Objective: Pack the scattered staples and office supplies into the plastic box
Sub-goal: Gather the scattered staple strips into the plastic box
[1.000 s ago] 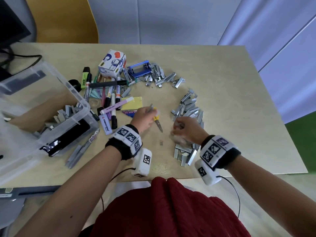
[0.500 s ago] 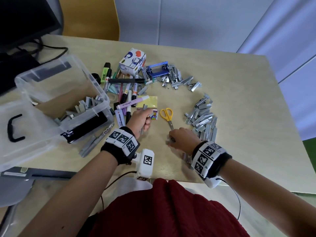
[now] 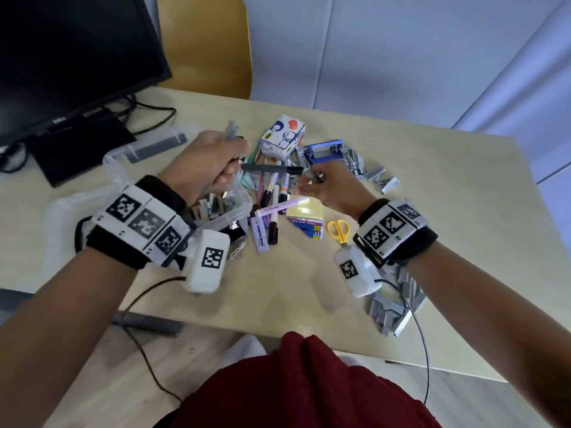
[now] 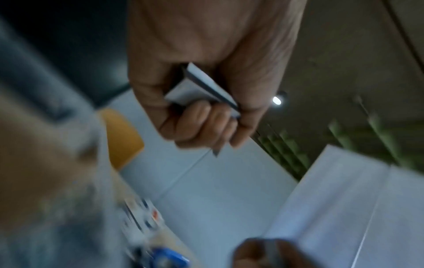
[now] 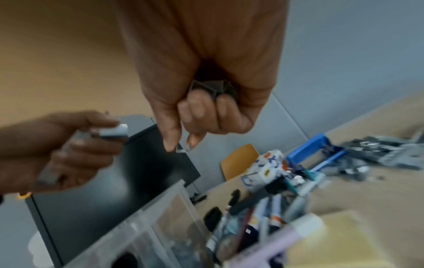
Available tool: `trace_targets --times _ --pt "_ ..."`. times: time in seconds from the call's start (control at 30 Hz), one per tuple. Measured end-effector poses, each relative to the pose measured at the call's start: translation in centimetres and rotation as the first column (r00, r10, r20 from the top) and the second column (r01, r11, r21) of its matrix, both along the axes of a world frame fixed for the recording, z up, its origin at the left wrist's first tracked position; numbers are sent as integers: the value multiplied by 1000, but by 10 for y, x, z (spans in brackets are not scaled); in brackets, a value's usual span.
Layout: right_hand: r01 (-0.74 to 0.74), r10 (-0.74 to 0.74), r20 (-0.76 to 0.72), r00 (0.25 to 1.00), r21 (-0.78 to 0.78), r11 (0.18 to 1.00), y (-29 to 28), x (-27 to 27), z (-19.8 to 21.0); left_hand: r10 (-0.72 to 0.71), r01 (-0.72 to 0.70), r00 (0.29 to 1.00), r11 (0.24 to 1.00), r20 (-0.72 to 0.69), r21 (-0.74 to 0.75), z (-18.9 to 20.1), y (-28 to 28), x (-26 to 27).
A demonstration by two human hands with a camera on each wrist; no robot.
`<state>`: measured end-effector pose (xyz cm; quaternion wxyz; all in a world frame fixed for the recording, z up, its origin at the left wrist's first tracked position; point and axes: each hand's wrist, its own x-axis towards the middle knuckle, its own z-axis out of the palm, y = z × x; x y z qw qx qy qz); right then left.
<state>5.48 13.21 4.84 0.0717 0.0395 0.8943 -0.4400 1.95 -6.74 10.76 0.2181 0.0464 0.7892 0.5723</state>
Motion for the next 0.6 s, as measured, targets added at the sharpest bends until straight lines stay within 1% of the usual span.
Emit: trace_targets --times 0.03,0.07,0.1,0.13,0.17,0.2,0.23,0.27,0.33,0.4,0.47,0.5,0.53,0.6 --pt "-10 9 -22 1000 -12 1000 -9 -6 7 -60 55 998 988 -34 -146 3 -9 -7" --pt "-23 22 -36 999 -26 999 -17 -11 14 -137 117 990 946 -45 -302 4 -16 -12" --pt "-30 28 -49 998 -40 999 -25 -16 19 -211 175 977 880 -32 -442 3 -22 -18" --pt "-34 31 -63 998 -46 998 -33 -20 23 -281 232 960 800 -3 -553 1 -26 -22" --pt "-30 27 -74 997 -47 998 -41 -24 25 -349 294 936 717 39 -632 -3 -29 -25" --pt "-28 24 -81 996 -48 998 -47 -27 27 -405 356 910 643 93 -678 -8 -32 -28" --pt "-27 23 -80 997 -49 998 -54 -29 28 -438 410 886 589 151 -696 -13 -33 -30" --pt "-33 29 -78 997 -47 998 -60 -31 28 -451 447 871 556 198 -701 -19 -35 -31" --pt "-43 40 -76 996 -38 998 -71 -34 26 -437 485 860 537 265 -690 -30 -38 -33" --pt "-34 30 -88 996 -52 998 -81 -36 24 -439 509 846 498 302 -702 -34 -45 -34" --pt "-27 23 -77 997 -53 998 -90 -38 23 -478 530 818 410 321 -742 -35 -52 -37" --pt "-24 22 -56 998 -44 999 -95 -39 22 -490 538 807 380 330 -752 -33 -56 -39" --pt "-20 18 -38 999 -40 999 -99 -40 21 -499 556 795 369 346 -745 -32 -60 -42" --pt "-11 10 -16 1000 -61 998 -107 -43 17 -505 589 781 401 368 -701 -26 -66 -48"
